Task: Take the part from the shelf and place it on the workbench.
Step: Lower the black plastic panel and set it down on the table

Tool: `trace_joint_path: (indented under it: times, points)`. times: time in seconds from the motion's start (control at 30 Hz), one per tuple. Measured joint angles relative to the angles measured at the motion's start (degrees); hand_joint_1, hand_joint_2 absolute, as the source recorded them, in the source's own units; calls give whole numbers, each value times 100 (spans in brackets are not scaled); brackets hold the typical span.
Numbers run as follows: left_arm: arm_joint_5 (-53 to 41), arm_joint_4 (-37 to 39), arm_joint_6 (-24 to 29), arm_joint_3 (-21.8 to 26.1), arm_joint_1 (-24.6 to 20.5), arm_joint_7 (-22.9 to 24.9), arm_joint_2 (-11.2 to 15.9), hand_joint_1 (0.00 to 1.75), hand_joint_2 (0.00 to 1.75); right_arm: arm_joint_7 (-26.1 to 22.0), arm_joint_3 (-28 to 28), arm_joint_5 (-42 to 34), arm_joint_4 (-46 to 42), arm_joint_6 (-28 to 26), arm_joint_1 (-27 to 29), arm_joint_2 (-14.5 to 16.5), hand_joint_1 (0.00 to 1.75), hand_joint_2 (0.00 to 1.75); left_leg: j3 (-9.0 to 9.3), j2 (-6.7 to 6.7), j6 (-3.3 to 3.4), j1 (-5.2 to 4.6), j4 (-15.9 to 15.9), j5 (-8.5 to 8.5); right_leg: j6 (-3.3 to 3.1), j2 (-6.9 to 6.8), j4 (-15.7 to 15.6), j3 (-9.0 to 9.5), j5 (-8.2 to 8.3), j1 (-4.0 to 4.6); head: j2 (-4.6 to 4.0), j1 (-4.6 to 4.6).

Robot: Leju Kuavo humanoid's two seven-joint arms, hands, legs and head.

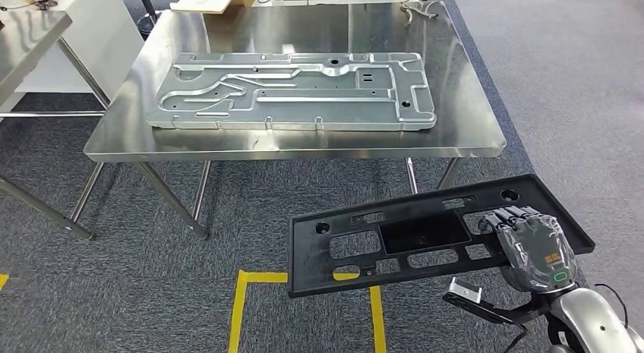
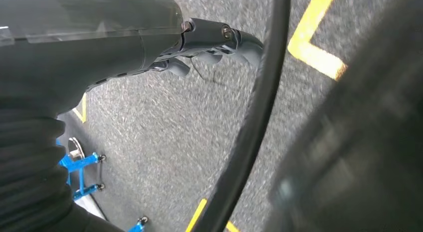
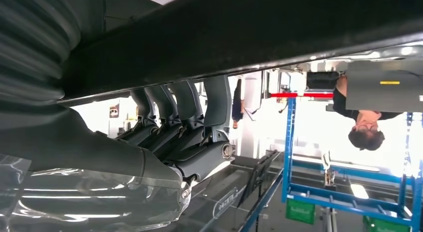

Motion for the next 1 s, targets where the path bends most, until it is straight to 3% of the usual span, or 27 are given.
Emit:
trace_joint_path:
  times: [0.07, 0.1, 0.13, 0.2, 0.23, 0.27, 0.33, 0.43, 0.5, 0.57, 0.6, 0.63, 0.7, 0.77, 0.83, 0.93, 1.0]
  points:
    - [1, 0, 1, 0, 4, 1, 0, 0, 175, 1, 2, 0, -6, -1, 1, 0, 159, 175, -457, 17, -18, 4, 705, -181, -20, -13, 1, 51, -55, 16, 0, 1]
    - [2, 0, 2, 0, 9, 1, 0, 0, 175, -1, 3, 1, -6, -1, 1, 0, 159, 175, -599, 21, -11, 4, 844, -128, -21, -15, 2, 88, -88, 23, 0, 1]
    - [5, 0, 1, 0, 15, 0, -1, 0, 175, -3, 4, 2, -6, -1, -1, 0, 159, 175, -635, 23, 7, 3, 762, 44, -20, -16, 1, 137, -126, 29, 0, 1]
    - [14, 0, -2, 0, 28, -7, 1, 0, 175, -5, 3, 4, -8, 0, -20, 0, 159, 175, -456, 27, 83, -13, 112, 572, -8, -16, -5, 253, -213, 36, 0, 2]
    - [16, 0, -3, 0, 32, -11, 4, 0, 175, -6, 3, 4, -8, 0, -40, -1, 159, 175, -341, 33, 123, -36, -210, 758, 11, -13, -9, 291, -249, 45, 0, 1]
    - [17, 0, -3, 0, 30, -18, 6, 0, 175, -7, 3, 4, -9, 0, -61, -2, 159, 175, -257, 42, 156, -60, -442, 840, 38, -10, -15, 306, -272, 47, 0, 2]
    - [17, 0, -2, 0, 19, -27, 9, 0, 175, -15, 3, 5, -8, 0, -94, -6, 159, 175, -211, 47, 193, -107, -581, 798, 113, -12, -54, 309, -288, 49, 0, 0]
    - [18, 0, -2, 0, 18, -32, 7, 0, 175, -35, 1, 9, -12, 0, -140, -32, 159, 175, -39, 36, 271, -73, -783, 780, 198, -28, -18, 358, -358, 35, 0, 2]
    - [22, 0, -4, 0, 18, -33, 5, 0, 175, -37, -4, 10, -10, -2, -183, -46, 159, 175, 96, 36, 326, -60, -882, 757, 206, -16, 505, 83, -563, 49, 0, 3]
    - [34, 0, -5, 0, 13, -37, 4, 0, 175, -37, -9, 8, -4, -12, -200, -50, 159, 175, 176, 29, 369, -78, -890, 692, 213, -5, 1232, -429, -751, 63, 0, 3]
    - [41, 0, -6, 0, 13, -41, 4, 0, 175, -38, -11, 7, -2, -26, -195, -50, 159, 175, 222, 22, 377, -88, -886, 649, 216, -4, 1417, -616, -713, 66, 0, 3]
    - [52, 0, -8, 0, 14, -45, 3, 0, 175, -40, -15, 7, -3, -49, -186, -50, 159, 175, 276, 12, 378, -96, -878, 603, 213, -4, 1401, -704, -554, 68, 0, 3]
    - [82, 0, -11, 0, 20, -52, 2, 0, 175, -40, -42, 7, -28, -117, -158, -50, 159, 175, 392, -6, 359, -101, -855, 491, 183, -3, 798, -574, -6, 76, 0, 3]
    - [107, 0, -14, 0, 20, -57, -1, 0, 175, -38, -94, 7, -77, -192, -133, -50, 159, 175, 464, -20, 305, -123, -824, 377, 129, -5, 191, -346, 308, 106, 0, 3]
    - [117, 0, -14, 0, 15, -62, -3, 0, 175, -38, -155, 7, -139, -245, -106, -50, 159, 175, 490, -26, 245, -139, -827, 312, 74, 0, 23, -266, 284, 140, 0, 2]
    - [122, 1, -10, 0, 3, -67, 0, 0, 175, -38, -237, 10, -225, -278, -54, -50, 159, 175, 516, -7, 157, -138, -768, 211, -4, 6, -61, -194, 238, 93, 0, 0]
    - [123, 1, -8, 0, 0, -68, 0, 0, 175, -38, -268, 13, -265, -287, -32, -49, 159, 175, 273, 12, 83, -109, -258, -20, -49, -9, -106, -108, 198, 65, 0, -1]
